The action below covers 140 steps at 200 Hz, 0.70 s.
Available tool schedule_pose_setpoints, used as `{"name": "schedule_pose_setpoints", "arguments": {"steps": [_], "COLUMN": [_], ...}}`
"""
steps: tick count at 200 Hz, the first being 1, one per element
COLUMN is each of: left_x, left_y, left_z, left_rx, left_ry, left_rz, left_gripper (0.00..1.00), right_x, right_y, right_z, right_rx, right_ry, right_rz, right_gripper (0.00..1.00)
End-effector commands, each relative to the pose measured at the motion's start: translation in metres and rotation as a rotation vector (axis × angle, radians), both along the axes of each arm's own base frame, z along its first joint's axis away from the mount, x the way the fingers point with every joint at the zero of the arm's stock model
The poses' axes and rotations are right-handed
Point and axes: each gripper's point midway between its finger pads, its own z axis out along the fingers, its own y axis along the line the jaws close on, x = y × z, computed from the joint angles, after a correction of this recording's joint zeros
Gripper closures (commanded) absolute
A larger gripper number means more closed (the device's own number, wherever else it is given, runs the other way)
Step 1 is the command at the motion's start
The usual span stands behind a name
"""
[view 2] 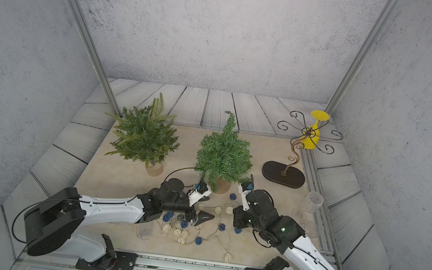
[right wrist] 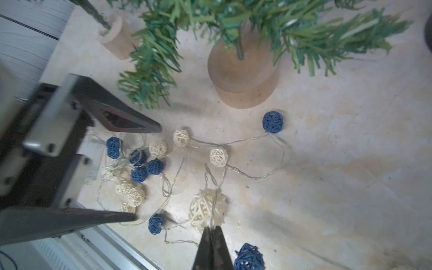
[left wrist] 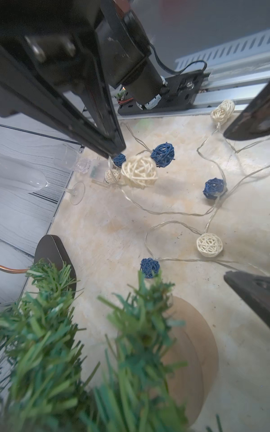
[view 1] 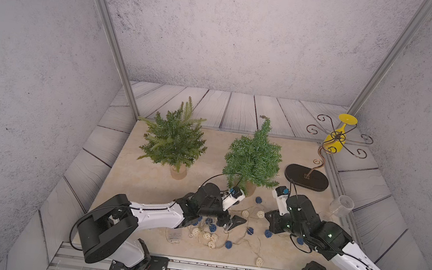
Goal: Wrap string light around the christmas tree
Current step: Pick up the light string from the center of the board.
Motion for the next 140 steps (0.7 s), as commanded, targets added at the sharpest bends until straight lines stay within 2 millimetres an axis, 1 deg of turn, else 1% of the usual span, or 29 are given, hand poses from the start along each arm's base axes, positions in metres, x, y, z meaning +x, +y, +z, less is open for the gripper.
{"name": "schedule_pose_setpoints", "arguments": {"steps": [1,9,25,35,58,69,80,88,97,101,107,111,113,116,133,140], "left_x": [0.011,0.009,0.012,0.019,0.028,0.030,0.034,0.036,0.039,0.041,0.041,0.042,0.042,0.043,0.041,0.038], "left_y": [-0.017,-0.021,-0.025,-0.026,-0.033,-0.040,-0.045,-0.049,-0.049,-0.048,-0.045,-0.043,-0.041,-0.038,-0.023,-0.018], "left_z": [0.008,0.001,-0.004,-0.005,-0.011,-0.014,-0.019,-0.021,-0.022,-0.021,-0.018,-0.015,-0.014,-0.012,0.008,0.017], "left_rx": [-0.039,-0.027,-0.039,-0.042,-0.022,-0.020,-0.027,-0.043,-0.063,-0.074,-0.089,-0.098,-0.099,-0.102,-0.117,-0.110], "left_ry": [-0.080,-0.081,-0.104,-0.113,-0.129,-0.129,-0.118,-0.114,-0.120,-0.126,-0.136,-0.144,-0.147,-0.152,-0.173,-0.178], "left_rz": [0.002,-0.003,0.027,0.072,0.118,0.118,0.127,0.136,0.153,0.164,0.178,0.187,0.195,0.208,0.247,0.245], "left_gripper": [0.12,0.12,0.12,0.12,0.12,0.12,0.15,0.22,0.33,0.43,0.63,0.80,0.90,1.00,1.00,1.00], "right_x": [-0.010,-0.012,-0.014,-0.018,-0.026,-0.025,-0.024,-0.025,-0.028,-0.029,-0.029,-0.028,-0.027,-0.025,-0.008,-0.002], "right_y": [0.011,0.013,0.015,0.018,0.031,0.031,0.029,0.029,0.030,0.030,0.029,0.026,0.024,0.021,-0.003,-0.008], "right_z": [0.019,0.024,0.030,0.032,0.043,0.044,0.042,0.044,0.048,0.050,0.053,0.054,0.055,0.055,0.052,0.052], "right_rx": [0.090,0.111,0.135,0.156,0.231,0.234,0.230,0.237,0.260,0.270,0.275,0.272,0.268,0.260,0.192,0.182], "right_ry": [-0.053,-0.064,-0.080,-0.080,-0.080,-0.083,-0.087,-0.091,-0.100,-0.106,-0.118,-0.129,-0.135,-0.142,-0.182,-0.198], "right_rz": [0.086,0.100,0.117,0.143,0.211,0.206,0.196,0.197,0.209,0.211,0.204,0.190,0.181,0.162,-0.002,-0.044], "right_gripper": [1.00,1.00,1.00,1.00,1.00,1.00,1.00,1.00,1.00,1.00,1.00,1.00,1.00,1.00,1.00,1.00]}}
